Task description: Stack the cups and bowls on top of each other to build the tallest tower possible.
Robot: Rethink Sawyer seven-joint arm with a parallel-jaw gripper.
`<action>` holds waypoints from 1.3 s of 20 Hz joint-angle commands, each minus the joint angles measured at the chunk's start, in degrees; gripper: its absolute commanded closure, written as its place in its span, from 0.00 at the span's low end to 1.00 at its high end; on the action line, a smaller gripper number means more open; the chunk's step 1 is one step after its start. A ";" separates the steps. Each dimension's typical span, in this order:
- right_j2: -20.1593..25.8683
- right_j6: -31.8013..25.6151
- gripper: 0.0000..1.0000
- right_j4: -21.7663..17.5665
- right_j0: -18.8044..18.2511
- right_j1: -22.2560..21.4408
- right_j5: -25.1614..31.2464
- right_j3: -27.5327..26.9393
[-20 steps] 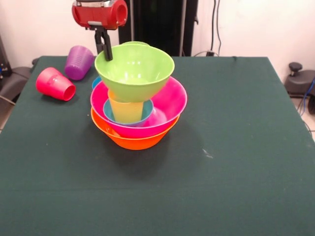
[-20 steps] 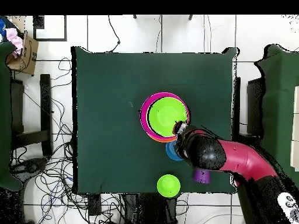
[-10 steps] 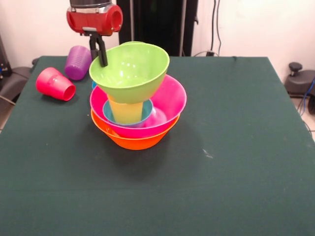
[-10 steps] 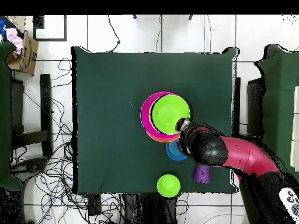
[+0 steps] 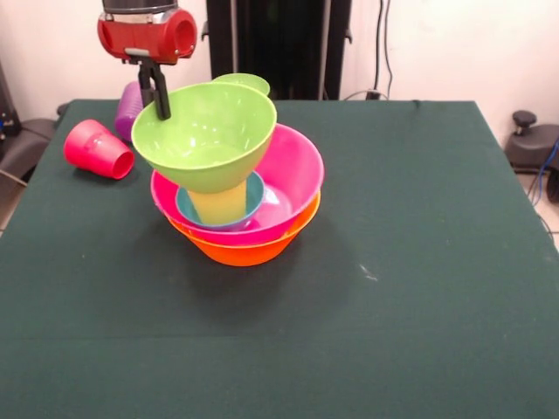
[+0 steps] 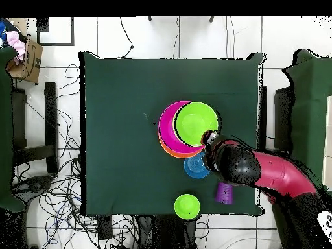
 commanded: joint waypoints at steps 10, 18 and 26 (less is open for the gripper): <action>1.61 -5.70 1.00 -4.25 0.68 -0.08 4.35 1.82; 2.42 -6.12 1.00 -2.53 -0.03 -3.47 6.57 3.68; 2.54 -5.46 1.00 -2.46 0.21 -3.69 6.58 4.06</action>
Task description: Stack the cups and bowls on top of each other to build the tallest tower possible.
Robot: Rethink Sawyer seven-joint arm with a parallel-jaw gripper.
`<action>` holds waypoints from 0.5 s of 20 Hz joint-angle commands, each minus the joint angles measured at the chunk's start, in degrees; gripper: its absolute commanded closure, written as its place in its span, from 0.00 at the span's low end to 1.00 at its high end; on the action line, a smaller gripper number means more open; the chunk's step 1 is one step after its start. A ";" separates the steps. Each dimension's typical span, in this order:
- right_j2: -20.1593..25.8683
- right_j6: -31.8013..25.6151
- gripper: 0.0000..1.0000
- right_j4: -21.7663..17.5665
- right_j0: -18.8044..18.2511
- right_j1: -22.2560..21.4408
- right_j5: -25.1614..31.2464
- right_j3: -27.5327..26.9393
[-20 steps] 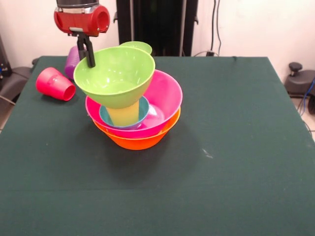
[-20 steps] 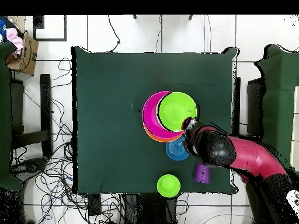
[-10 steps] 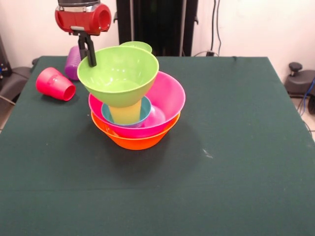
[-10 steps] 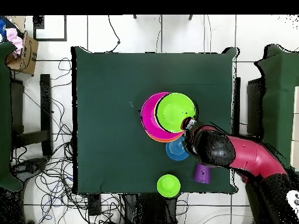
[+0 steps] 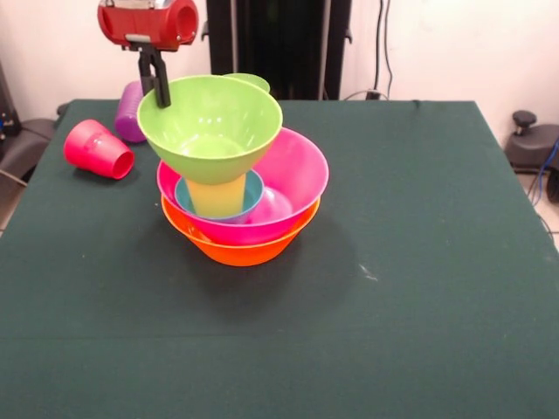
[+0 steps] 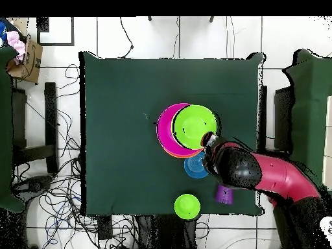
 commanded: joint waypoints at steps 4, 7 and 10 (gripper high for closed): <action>1.55 -4.90 1.00 -2.52 0.87 -0.33 5.30 2.21; 1.25 -4.51 1.00 -2.91 1.20 0.21 4.75 1.99; 1.03 -4.18 1.00 -3.05 1.59 0.67 4.63 1.66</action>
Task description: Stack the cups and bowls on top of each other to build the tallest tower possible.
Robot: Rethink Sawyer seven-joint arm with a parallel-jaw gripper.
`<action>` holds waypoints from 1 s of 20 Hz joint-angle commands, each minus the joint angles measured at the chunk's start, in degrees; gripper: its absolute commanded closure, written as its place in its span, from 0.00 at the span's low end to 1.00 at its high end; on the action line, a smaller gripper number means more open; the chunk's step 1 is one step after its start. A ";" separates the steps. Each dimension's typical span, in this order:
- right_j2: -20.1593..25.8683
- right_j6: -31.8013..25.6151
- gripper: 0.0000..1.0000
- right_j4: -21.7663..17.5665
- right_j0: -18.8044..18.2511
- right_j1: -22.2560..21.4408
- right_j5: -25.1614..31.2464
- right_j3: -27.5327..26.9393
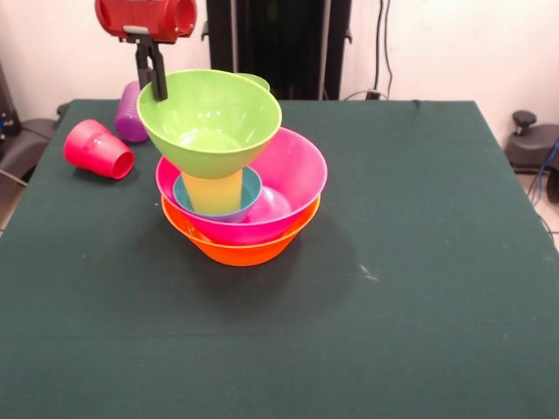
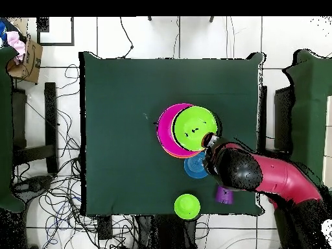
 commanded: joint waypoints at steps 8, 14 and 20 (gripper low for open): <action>0.46 -3.31 1.00 -3.54 2.32 2.94 3.32 1.03; -0.70 -2.20 1.00 -4.76 3.50 5.41 1.23 -0.05; -1.10 -1.74 1.00 -4.82 4.01 5.59 0.72 -0.03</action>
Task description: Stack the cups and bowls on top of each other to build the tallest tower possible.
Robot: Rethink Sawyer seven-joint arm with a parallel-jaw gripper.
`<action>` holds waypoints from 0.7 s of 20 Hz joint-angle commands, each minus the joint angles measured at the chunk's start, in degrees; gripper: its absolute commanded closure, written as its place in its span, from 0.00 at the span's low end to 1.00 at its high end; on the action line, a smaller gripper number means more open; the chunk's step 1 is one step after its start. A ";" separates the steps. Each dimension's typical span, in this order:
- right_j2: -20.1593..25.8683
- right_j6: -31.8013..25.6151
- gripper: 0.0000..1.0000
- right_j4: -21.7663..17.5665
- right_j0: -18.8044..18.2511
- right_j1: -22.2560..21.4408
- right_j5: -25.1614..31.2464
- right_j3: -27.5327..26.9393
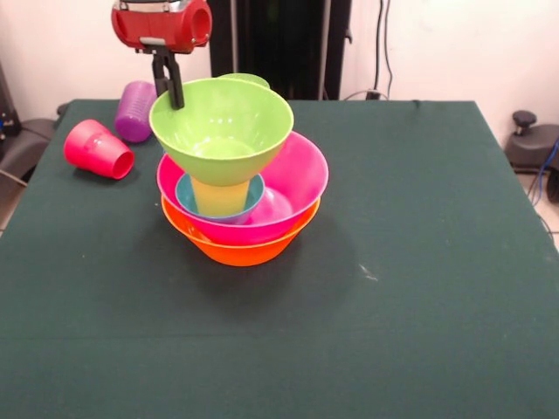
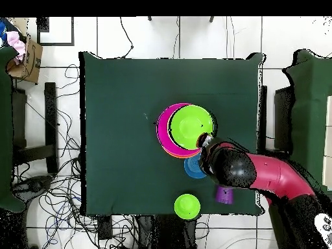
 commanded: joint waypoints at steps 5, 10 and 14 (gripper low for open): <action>-1.12 -2.01 0.00 -4.81 2.87 3.80 1.16 -0.17; -1.47 -2.26 0.00 -5.04 3.06 3.48 1.89 -0.38; -1.63 -2.21 0.00 -4.93 3.14 3.14 2.13 -0.85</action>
